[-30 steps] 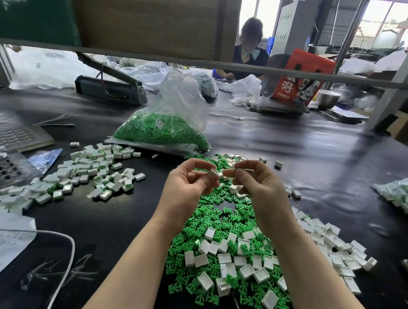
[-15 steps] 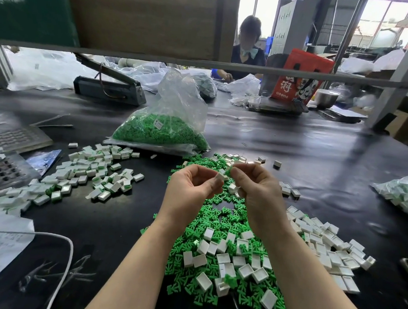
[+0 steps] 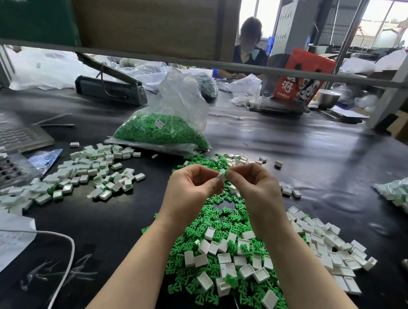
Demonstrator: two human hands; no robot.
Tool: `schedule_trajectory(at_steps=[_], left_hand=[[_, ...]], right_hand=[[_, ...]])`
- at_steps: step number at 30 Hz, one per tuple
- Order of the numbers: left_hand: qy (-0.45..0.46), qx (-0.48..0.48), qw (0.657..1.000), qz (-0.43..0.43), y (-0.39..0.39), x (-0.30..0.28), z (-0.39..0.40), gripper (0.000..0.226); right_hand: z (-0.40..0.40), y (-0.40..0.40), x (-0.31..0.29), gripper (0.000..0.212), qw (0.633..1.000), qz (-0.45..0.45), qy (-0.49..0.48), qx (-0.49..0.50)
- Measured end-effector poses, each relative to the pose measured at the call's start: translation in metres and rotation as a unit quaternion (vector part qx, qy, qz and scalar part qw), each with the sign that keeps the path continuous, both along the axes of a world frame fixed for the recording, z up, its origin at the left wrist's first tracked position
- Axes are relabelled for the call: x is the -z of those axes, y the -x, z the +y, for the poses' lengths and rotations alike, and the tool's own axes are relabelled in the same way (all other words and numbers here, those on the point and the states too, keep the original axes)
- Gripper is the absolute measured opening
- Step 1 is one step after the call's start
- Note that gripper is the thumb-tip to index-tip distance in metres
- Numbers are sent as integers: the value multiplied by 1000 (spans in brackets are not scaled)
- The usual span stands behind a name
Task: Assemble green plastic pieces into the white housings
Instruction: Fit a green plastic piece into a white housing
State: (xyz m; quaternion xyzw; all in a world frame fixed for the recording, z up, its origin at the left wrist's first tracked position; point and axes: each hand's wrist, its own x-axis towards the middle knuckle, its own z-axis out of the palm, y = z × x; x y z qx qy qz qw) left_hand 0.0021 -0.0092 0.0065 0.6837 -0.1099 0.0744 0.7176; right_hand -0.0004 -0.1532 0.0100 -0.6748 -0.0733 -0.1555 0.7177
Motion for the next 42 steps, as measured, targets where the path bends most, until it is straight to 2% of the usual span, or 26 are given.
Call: schedule_trajectory(at_steps=[3,6,8,10,12,19,26,36,42], left_hand=[[-14,-2,1000,-7,0,1,2,5],[-70,-8,997,-21,-2,2,5,2],[-101,-11,995,-25,-2,3,6,5],[-133,-17,990,-32,-3,5,5,7],[-157,-20,987,-36,-4,7,6,8],[-178,11,984,-1,-6,8,12,7],[-169,49,984,10,-5,3,16,5],[-152,95,984,16,-1,-2,19,10],[-158,105,982,4,1,-4,19,11]], right_hand=[[-3,1,-1,6,998,2,64,0],[-9,1,-1,9,987,30,156,-8],[-12,0,0,6,970,35,242,-13],[-14,0,1,13,938,21,346,-19],[-14,0,2,22,920,15,391,-34],[-16,2,1,25,905,12,418,-75],[-18,4,-1,37,918,19,375,-125],[-20,1,4,31,916,47,360,-169],[-20,0,4,35,913,42,366,-172]])
